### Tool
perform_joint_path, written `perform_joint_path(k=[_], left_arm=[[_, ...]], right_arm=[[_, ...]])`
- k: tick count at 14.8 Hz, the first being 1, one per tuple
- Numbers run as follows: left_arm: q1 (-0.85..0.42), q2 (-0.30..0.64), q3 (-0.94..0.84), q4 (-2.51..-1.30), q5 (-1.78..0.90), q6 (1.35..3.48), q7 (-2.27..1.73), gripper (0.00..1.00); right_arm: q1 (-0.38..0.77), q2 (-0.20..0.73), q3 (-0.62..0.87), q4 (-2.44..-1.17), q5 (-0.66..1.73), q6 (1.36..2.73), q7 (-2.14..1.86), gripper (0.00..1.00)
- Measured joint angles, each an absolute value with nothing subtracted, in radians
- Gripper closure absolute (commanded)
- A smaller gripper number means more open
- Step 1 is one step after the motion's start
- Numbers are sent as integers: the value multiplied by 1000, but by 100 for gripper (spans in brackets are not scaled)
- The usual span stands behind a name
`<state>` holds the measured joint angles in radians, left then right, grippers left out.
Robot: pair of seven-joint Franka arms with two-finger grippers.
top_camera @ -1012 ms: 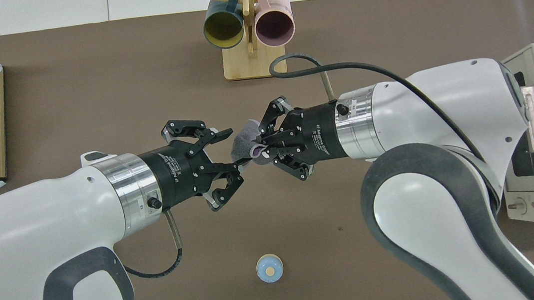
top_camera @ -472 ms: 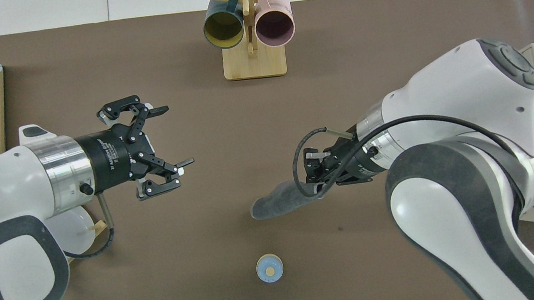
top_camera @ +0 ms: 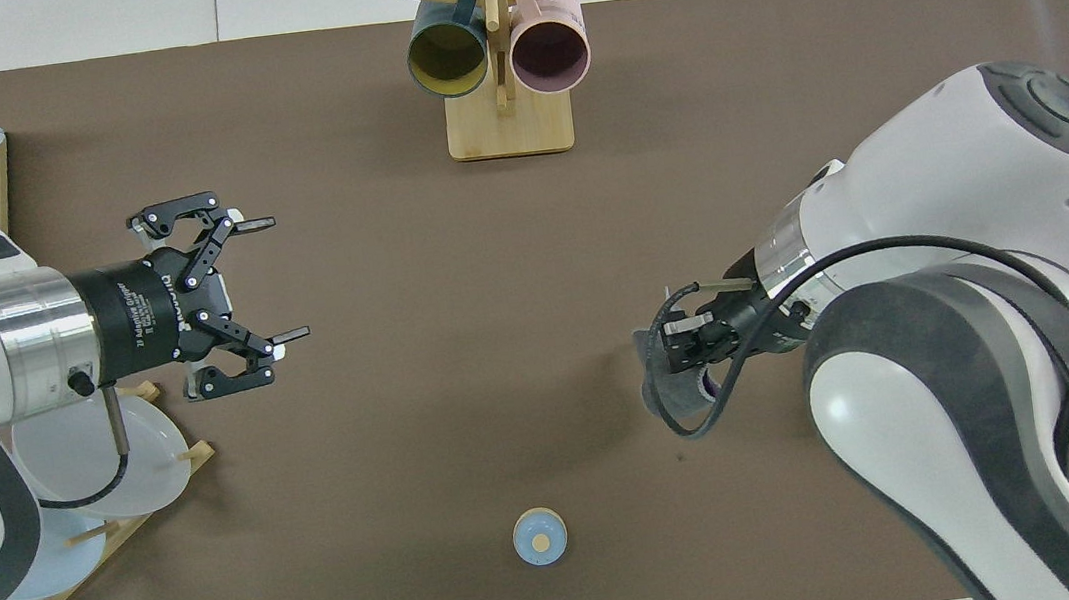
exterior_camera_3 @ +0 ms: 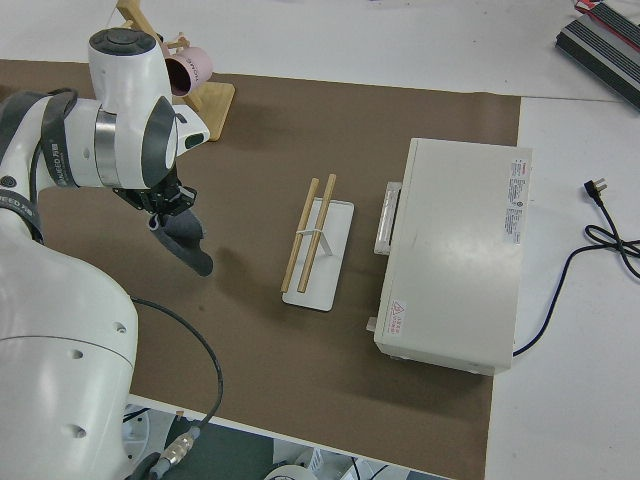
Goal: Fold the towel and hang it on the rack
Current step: 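Carry the towel with the right gripper while the left gripper withdraws, then drape the towel over the wooden rack posts with the right gripper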
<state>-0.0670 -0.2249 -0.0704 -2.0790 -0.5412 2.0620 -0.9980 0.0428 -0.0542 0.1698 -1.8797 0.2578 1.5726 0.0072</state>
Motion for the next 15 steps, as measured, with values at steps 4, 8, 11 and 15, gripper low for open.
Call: perform_joint_path(k=[4,8,11,15], left_arm=[[-63,-206,-72,-1991,-323,1967,-740,0],[-56,-148,-69,-1869,-134,1856,-459,0],[-56,-97,-69,-1744,-69,1727,-308,0],[-57,-39,-72,-1641,-62,1565,-205,0]], right_arm=[[-56,-61,166,-1884,250,1564,-66,100],[-110,-61,165,-1894,249,1572,-93,100],[-128,-61,165,-1897,248,1612,-93,100],[-112,-61,171,-1926,255,1720,-10,100]])
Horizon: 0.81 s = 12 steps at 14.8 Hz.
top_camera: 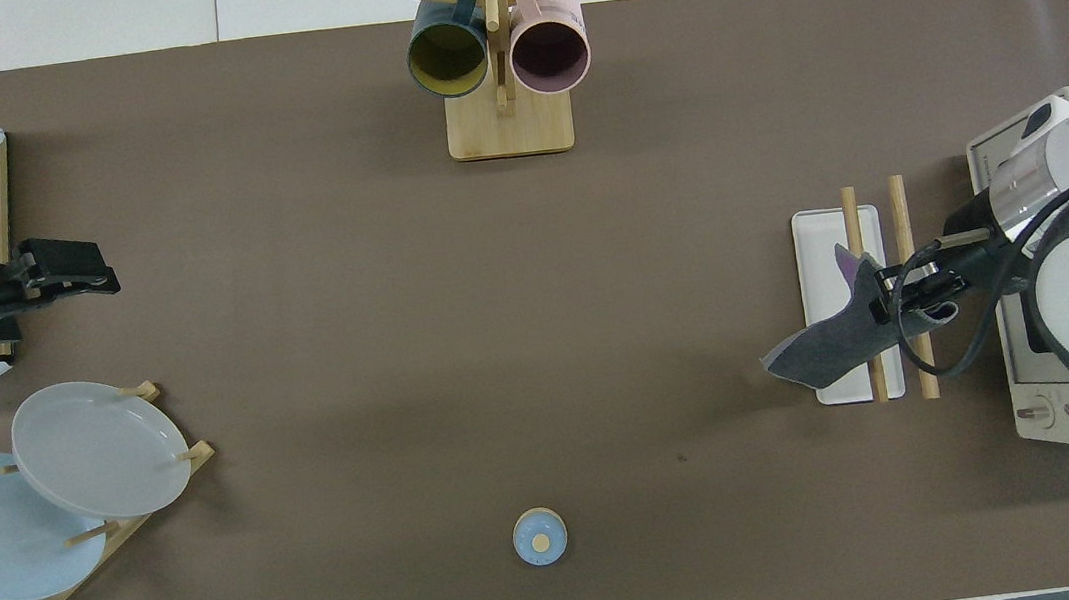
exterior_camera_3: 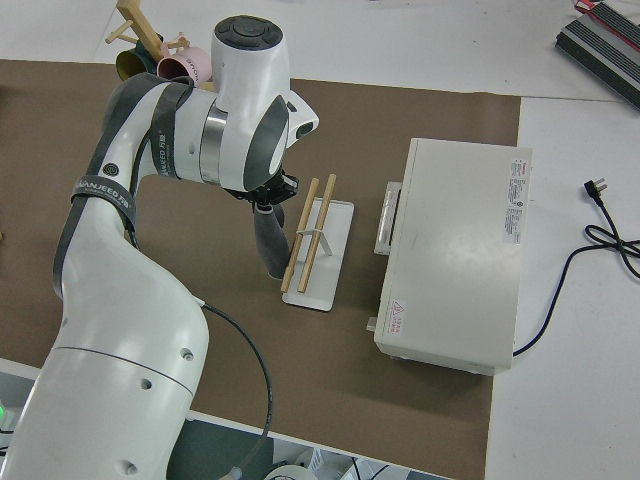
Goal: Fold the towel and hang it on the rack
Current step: 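Drape the towel over the wooden rack posts with the right gripper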
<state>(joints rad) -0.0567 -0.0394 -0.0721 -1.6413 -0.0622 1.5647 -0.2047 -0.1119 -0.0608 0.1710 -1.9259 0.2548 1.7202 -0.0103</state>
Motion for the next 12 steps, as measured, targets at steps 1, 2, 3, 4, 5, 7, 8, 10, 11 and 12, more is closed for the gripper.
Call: perform_joint_path(k=[1,2,3,4,5,7,8,10,11,12], left_arm=[[-57,-30,-74,-1641,-62,1552,-183,0],[-57,-19,-75,-1642,-62,1551,-154,0],[-57,-8,-75,-1645,-62,1555,-123,0],[-56,4,-73,-1647,-62,1565,-99,0],[-56,15,-71,-1648,-62,1578,-85,0],[-56,26,-67,-1641,-62,1582,-76,0],[-56,27,-66,-1635,-62,1582,-76,0],[-56,27,-63,-1625,-62,1582,-76,0],[-55,26,-62,-1624,-62,1582,-76,0],[-55,26,-62,-1624,-62,1582,-76,0]], right_arm=[[-74,-61,174,-1926,258,1730,64,100],[-29,-62,177,-1926,258,1738,145,100],[8,-63,182,-1926,258,1744,205,100],[26,-65,187,-1927,258,1747,232,100],[20,-67,187,-1929,257,1747,224,100],[-57,-69,179,-1940,257,1751,84,100],[-105,-69,174,-1956,257,1771,-8,100],[-184,-69,164,-2005,257,1846,-177,100],[-208,-69,162,-2024,257,1872,-240,100],[-227,-70,162,-2034,256,1882,-285,100]])
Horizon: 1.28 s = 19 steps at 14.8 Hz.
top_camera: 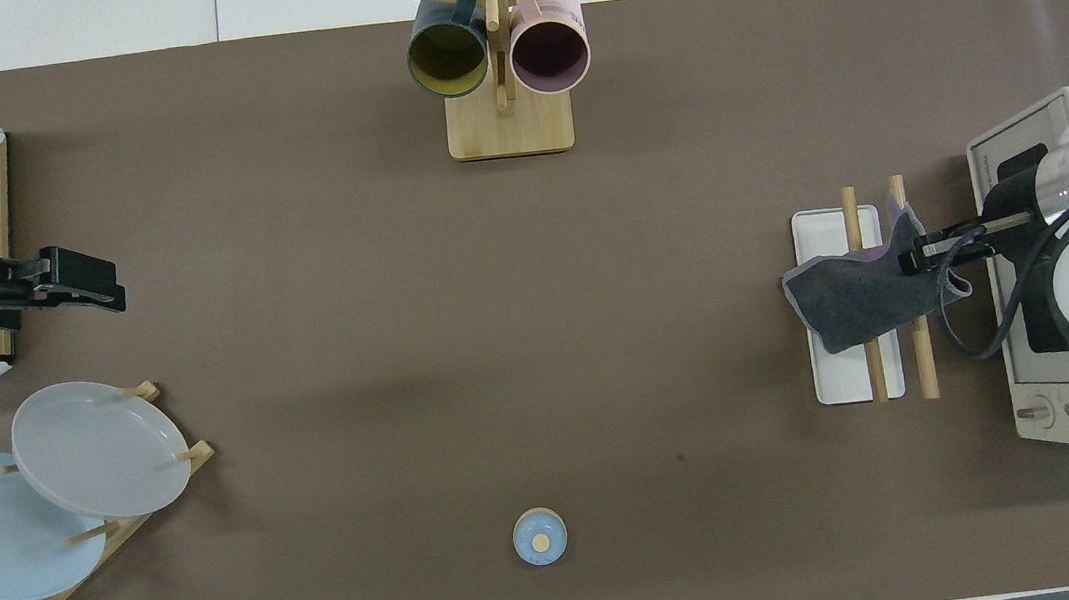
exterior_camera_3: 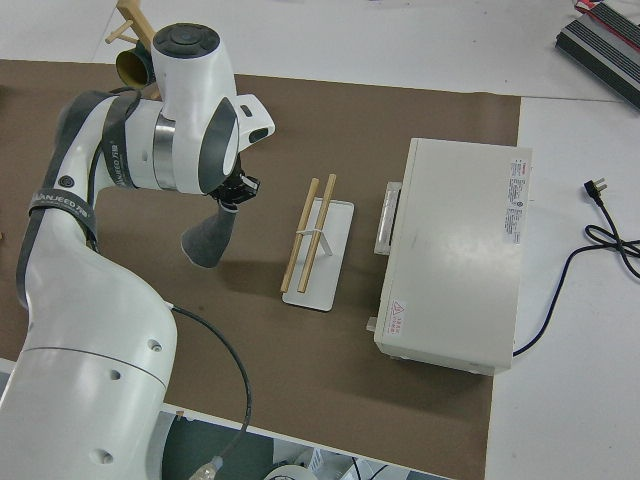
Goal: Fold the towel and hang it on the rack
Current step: 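Drape the towel over the wooden rack posts with the right gripper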
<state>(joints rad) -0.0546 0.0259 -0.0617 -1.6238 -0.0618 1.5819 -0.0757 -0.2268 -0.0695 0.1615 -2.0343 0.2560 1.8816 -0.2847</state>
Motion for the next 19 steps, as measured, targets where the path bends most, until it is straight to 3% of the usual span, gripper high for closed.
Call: perform_joint_path(k=[11,19], left_arm=[[-51,8,-63,-1623,-2,1578,-68,0],[-51,8,-67,-1623,-19,1578,-68,0]], right_arm=[[-368,-87,161,-2040,154,1882,-526,100],[-378,-89,161,-2066,150,1882,-537,100]])
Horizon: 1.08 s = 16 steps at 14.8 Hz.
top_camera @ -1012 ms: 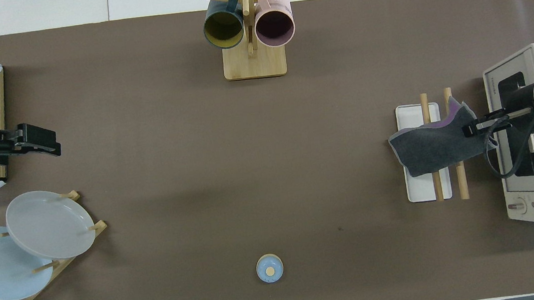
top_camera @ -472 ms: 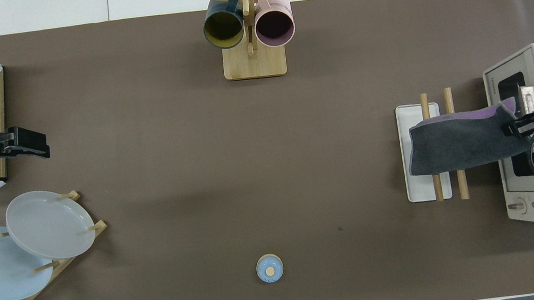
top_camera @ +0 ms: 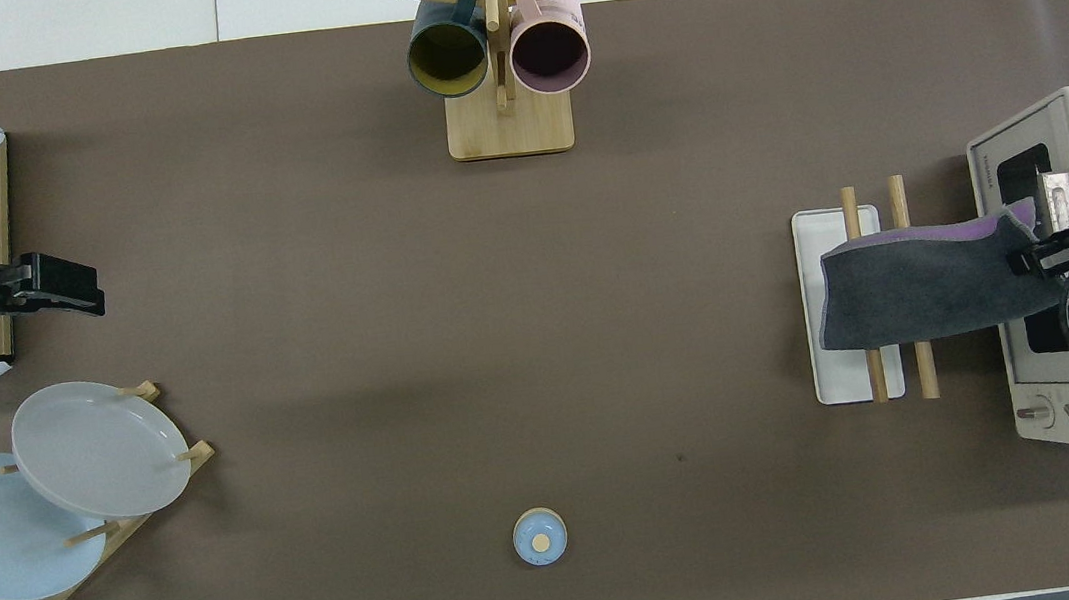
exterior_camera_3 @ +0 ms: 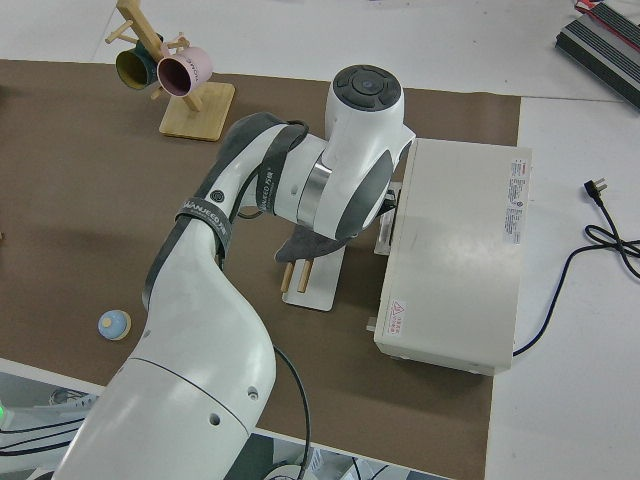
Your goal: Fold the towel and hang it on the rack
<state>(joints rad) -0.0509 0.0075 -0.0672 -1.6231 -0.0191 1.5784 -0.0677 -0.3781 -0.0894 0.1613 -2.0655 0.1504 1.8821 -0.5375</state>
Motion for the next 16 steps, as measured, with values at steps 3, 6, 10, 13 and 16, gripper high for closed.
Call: perform_joint_path(k=[3,6,10,13,16], left_arm=[[-51,8,-67,-1623,-20,1578,-68,0],[-51,8,-66,-1623,-20,1578,-68,0],[-48,8,-64,-1623,-20,1578,-68,0],[-47,8,-64,-1623,-20,1578,-68,0],[-48,8,-64,-1623,-20,1578,-68,0]], right_arm=[[-378,-96,162,-2073,150,1882,-537,69],[-378,-98,162,-2073,150,1882,-537,0],[-378,-99,162,-2069,150,1882,-538,0],[-374,-99,166,-2038,125,1873,-537,0],[-367,-99,177,-1977,85,1791,-513,0]])
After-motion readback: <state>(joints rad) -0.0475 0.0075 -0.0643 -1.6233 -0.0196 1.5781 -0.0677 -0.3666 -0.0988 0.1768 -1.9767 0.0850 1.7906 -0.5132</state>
